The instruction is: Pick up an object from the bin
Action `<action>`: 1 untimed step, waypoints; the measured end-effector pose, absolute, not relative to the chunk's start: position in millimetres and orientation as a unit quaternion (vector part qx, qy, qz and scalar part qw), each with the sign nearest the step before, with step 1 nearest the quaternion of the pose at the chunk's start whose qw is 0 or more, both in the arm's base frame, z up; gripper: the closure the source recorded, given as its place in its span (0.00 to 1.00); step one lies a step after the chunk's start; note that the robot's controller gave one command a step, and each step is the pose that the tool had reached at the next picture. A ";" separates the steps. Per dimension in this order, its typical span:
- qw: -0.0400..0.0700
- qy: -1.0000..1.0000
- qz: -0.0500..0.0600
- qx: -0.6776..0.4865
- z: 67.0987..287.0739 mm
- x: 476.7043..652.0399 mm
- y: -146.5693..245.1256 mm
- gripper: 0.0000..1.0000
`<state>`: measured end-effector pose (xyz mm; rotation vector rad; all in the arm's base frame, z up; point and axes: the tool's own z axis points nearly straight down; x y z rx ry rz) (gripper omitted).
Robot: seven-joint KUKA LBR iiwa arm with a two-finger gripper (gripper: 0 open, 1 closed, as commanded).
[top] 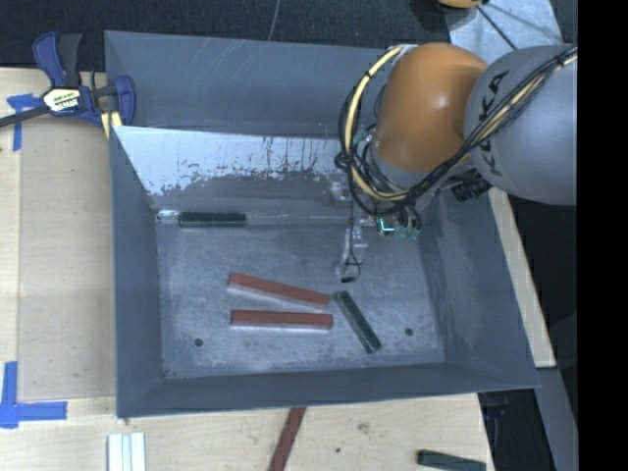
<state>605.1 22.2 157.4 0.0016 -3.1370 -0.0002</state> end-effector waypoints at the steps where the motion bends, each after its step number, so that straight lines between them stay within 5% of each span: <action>1: -0.002 -1.000 0.000 0.000 162.1 606.9 22.3 0.00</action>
Offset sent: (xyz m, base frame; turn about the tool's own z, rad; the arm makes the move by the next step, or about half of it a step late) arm -0.0745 0.0532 -0.0815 -0.1421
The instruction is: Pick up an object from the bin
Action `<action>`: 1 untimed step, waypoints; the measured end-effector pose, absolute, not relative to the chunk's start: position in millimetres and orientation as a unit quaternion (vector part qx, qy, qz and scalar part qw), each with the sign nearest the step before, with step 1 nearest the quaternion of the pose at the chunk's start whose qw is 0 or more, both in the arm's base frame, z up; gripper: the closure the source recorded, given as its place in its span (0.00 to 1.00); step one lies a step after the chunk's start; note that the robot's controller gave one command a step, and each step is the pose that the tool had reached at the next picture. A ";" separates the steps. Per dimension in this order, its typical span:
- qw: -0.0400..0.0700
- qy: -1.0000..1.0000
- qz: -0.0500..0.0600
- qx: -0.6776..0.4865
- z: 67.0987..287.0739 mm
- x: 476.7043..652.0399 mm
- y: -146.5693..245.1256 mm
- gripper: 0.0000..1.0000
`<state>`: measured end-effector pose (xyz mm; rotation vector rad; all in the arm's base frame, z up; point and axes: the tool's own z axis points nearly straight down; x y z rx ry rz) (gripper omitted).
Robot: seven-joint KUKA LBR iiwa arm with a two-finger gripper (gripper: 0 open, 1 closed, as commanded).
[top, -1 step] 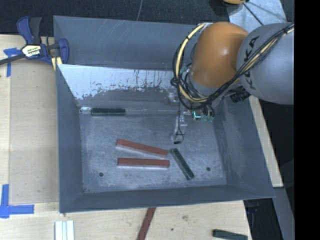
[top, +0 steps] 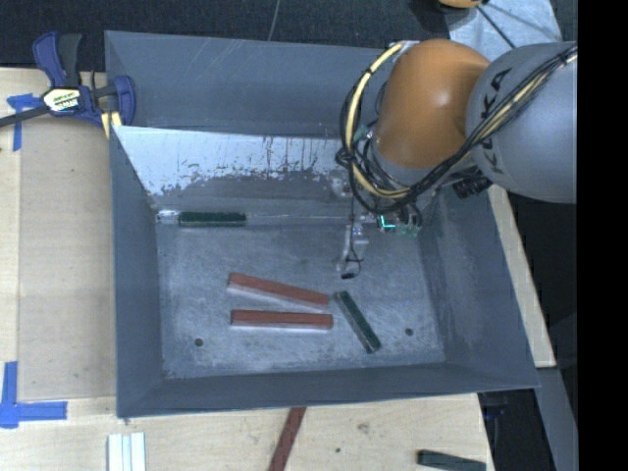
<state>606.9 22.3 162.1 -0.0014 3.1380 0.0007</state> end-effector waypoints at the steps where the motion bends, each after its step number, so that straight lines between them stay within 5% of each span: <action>1: 0.005 1.000 -0.001 -0.029 127.7 576.5 42.8 0.00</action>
Offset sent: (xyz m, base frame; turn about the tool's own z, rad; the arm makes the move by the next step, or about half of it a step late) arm -0.0318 0.0450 -0.0517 -0.0374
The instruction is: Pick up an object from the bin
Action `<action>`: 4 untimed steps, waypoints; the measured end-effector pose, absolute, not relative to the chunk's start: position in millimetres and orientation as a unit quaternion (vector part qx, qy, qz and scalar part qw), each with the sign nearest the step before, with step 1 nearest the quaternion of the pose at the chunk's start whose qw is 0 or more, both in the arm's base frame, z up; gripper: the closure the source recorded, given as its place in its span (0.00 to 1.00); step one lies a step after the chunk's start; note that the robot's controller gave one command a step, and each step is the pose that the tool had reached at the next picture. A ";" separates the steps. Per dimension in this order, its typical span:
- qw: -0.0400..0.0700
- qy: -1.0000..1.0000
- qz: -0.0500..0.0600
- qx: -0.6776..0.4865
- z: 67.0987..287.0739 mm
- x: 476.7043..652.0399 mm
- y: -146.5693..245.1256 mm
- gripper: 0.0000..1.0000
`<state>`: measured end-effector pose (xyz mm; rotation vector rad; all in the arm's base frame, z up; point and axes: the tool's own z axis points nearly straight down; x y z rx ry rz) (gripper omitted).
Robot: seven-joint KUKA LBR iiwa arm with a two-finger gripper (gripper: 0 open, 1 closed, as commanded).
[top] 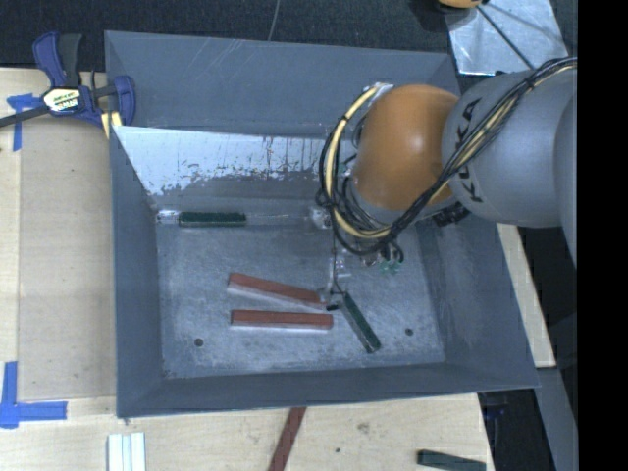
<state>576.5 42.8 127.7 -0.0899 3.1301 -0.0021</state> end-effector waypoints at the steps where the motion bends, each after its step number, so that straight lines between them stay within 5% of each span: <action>1: -0.003 0.999 0.000 -0.032 103.7 559.1 59.3 0.00; 2: 0.001 0.998 0.000 -0.061 73.8 525.8 91.0 1.00; 3: 0.001 0.998 0.000 -0.061 74.1 526.0 91.0 1.00; 4: 0.001 0.999 0.000 -0.038 202.0 500.0 71.5 1.00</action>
Offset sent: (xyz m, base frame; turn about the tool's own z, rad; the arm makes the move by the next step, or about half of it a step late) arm -0.0518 0.0483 -0.0567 -0.0644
